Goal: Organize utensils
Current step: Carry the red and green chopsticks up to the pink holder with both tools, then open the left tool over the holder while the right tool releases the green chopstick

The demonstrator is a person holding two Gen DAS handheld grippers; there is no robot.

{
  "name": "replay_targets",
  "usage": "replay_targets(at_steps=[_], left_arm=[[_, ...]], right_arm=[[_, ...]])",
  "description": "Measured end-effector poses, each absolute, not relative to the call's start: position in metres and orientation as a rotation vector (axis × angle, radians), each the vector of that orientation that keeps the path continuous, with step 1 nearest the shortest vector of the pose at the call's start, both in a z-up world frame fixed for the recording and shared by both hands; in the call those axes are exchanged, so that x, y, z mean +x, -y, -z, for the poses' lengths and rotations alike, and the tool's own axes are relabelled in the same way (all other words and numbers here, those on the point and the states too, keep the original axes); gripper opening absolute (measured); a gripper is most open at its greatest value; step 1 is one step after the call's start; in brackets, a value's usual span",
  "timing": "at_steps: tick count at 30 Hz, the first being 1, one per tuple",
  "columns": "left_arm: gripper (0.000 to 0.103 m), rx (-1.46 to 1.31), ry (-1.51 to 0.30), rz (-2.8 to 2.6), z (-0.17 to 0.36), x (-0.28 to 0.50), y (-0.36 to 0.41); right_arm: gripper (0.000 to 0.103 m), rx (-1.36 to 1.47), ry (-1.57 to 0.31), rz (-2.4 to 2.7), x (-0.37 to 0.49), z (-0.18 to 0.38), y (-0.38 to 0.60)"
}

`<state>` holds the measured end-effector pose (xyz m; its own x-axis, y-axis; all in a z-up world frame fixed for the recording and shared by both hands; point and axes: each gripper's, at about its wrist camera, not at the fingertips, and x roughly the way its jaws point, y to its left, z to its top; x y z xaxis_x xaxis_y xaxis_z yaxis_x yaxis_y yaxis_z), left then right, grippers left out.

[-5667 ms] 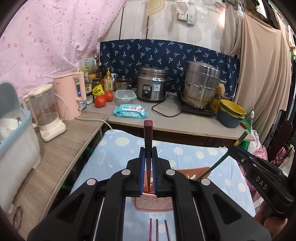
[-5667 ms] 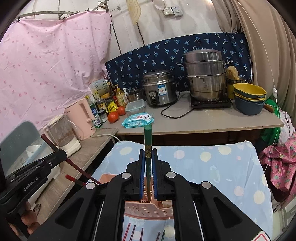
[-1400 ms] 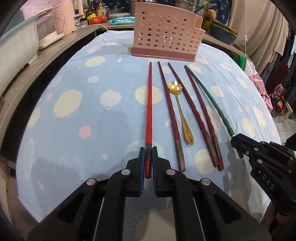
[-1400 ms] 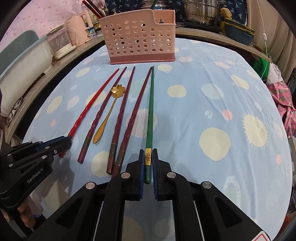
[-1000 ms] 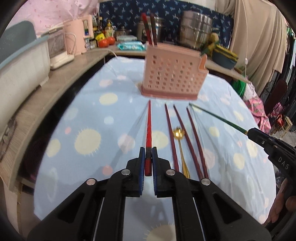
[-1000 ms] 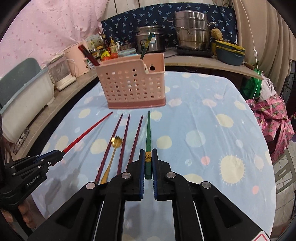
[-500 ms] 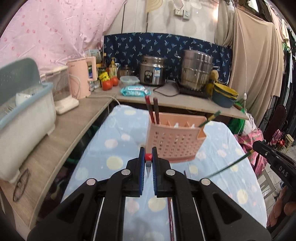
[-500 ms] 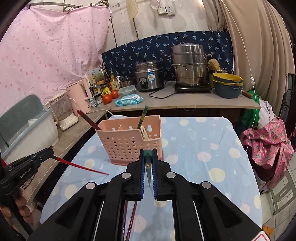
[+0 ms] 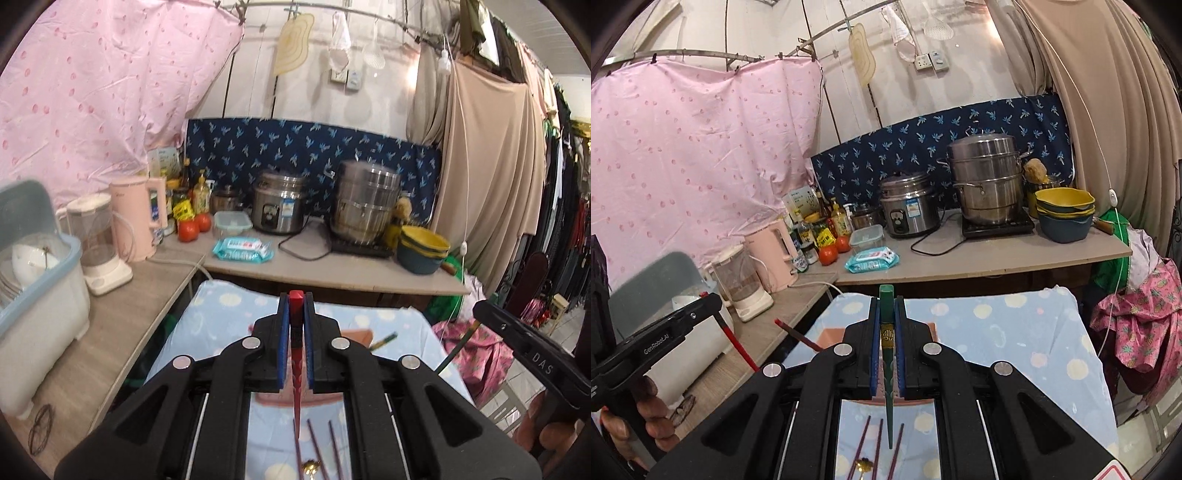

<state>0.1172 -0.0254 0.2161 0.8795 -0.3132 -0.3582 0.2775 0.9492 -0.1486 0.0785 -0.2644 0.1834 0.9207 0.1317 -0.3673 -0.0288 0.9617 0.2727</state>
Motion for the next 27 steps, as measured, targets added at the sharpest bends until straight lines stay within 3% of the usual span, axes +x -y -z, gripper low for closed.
replay_targets(at_steps=[13, 27], left_arm=[[0.007, -0.109, -0.245, 0.269, -0.269, 0.161, 0.038], [0.007, -0.088, -0.336, 0.205, -0.214, 0.214, 0.045]], right_arm=[[0.007, 0.29, -0.236, -0.113, 0.128, -0.239, 0.254], [0.007, 0.262, -0.358, -0.063, 0.191, -0.188, 0.252]])
